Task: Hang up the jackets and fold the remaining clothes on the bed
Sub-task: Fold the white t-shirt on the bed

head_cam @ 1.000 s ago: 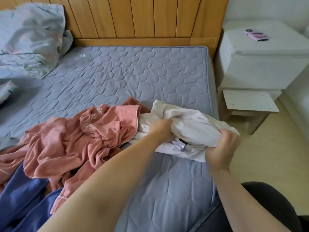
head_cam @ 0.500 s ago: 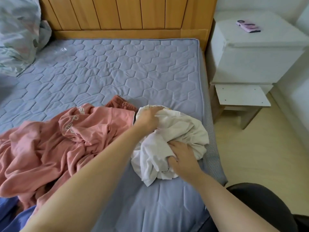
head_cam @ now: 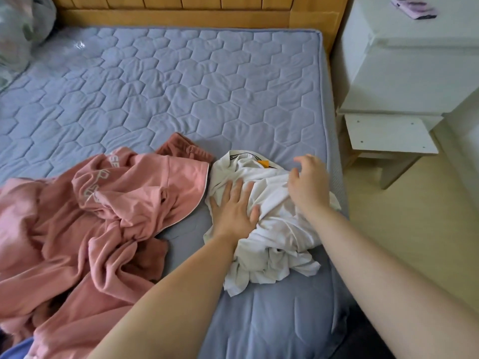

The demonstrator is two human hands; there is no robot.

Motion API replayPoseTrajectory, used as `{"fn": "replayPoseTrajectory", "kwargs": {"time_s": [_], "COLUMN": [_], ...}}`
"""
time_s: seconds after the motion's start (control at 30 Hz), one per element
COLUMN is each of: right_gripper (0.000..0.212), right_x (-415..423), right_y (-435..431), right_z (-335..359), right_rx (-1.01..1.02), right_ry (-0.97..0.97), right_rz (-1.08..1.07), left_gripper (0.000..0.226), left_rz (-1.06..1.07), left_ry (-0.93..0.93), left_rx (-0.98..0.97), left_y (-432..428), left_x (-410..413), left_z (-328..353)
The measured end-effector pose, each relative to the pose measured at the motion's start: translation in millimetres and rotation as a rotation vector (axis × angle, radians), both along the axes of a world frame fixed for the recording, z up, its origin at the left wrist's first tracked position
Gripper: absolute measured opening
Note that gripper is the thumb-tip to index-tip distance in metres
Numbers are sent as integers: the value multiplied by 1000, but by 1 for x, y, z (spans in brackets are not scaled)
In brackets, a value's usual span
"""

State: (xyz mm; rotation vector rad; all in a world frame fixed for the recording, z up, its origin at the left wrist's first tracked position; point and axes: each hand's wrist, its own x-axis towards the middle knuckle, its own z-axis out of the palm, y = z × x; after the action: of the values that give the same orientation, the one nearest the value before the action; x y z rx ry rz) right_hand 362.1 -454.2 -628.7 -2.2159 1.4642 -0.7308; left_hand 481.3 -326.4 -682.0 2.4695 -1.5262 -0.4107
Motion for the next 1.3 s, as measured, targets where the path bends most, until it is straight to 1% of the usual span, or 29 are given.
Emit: {"fn": "replayPoseTrajectory", "kwargs": {"time_s": [0.1,0.13,0.2,0.27,0.3,0.37,0.43,0.47,0.5,0.53,0.57,0.6,0.63,0.7,0.73,0.77,0.8,0.9,0.93,0.97,1.0,1.03,1.07,1.13,1.17,1.23,1.3], "right_gripper": [30,31,32,37,38,27,17,15,17,18,17,14,9,9,10,9,12,62,69,65,54,40,28,10,12,26,38], "right_x": [9,12,15,16,18,19,20,20,20,20,19,16,13,10,11,12,13,2,-4,-10,-14,-17,-18,-25,-30,-42,-49], "right_y": [-32,-38,-44,-46,-45,-40,-35,-36,-39,-45,-52,-60,-65,-66,-63,-60,-56,-48,-46,-43,-38,-29,-19,7,20,37,43], "right_z": [-2,-3,-4,-6,-6,1,13,18,23,27,31,36,39,41,39,30,19,-13,-19,-22,-24,-23,-24,-31,-37,-42,-35], "right_rx": [356,432,509,585,630,726,761,716,608,457,299,166,53,-118,-161,-157,-96,363,442,464,449,392,290,71,-2,-109,-105], "right_ry": [186,236,288,319,345,429,559,615,639,628,568,460,305,8,-59,-71,-20,231,308,375,427,451,433,321,256,125,-17], "right_rz": [40,58,71,71,101,231,376,418,417,351,229,99,10,-24,-2,25,34,-55,-62,-52,-37,-25,-19,-34,-35,-32,-2], "left_gripper": [81,81,80,81,82,82,76,71,67,65,64,64,64,64,63,62,62,69,72,72,70,65,57,38,33,29,28], "left_rz": [1,1,-1,-3,-3,-6,-2,-6,-11,-11,-11,-17,-30,-53,-57,-56,-54,-51,-48,-43,-46,-52,-56,-40,-34,-52,-85], "left_ry": [-19,-21,-20,-16,-21,-33,-36,-36,-38,-43,-49,-53,-52,-29,-21,-23,-34,-24,-15,-16,-24,-41,-65,-110,-138,-181,-203], "left_rx": [7,9,-4,-3,-2,-4,-70,-113,-151,-180,-203,-220,-239,-263,-246,-219,-200,-139,-123,-118,-116,-132,-163,-253,-293,-339,-376], "left_y": [-1,-1,-2,-2,-2,-2,-1,0,0,0,0,0,1,2,2,1,0,-3,-4,-4,-3,-3,-2,1,3,9,16], "left_x": [0,0,0,-1,0,1,0,0,1,1,1,1,0,0,0,0,0,1,2,3,3,2,1,-3,-5,-10,-17], "left_z": [-2,-3,-3,-2,-1,-1,-3,-4,-6,-6,-7,-7,-6,-6,-6,-6,-6,-5,-6,-7,-6,-5,-5,-1,1,8,14]}}
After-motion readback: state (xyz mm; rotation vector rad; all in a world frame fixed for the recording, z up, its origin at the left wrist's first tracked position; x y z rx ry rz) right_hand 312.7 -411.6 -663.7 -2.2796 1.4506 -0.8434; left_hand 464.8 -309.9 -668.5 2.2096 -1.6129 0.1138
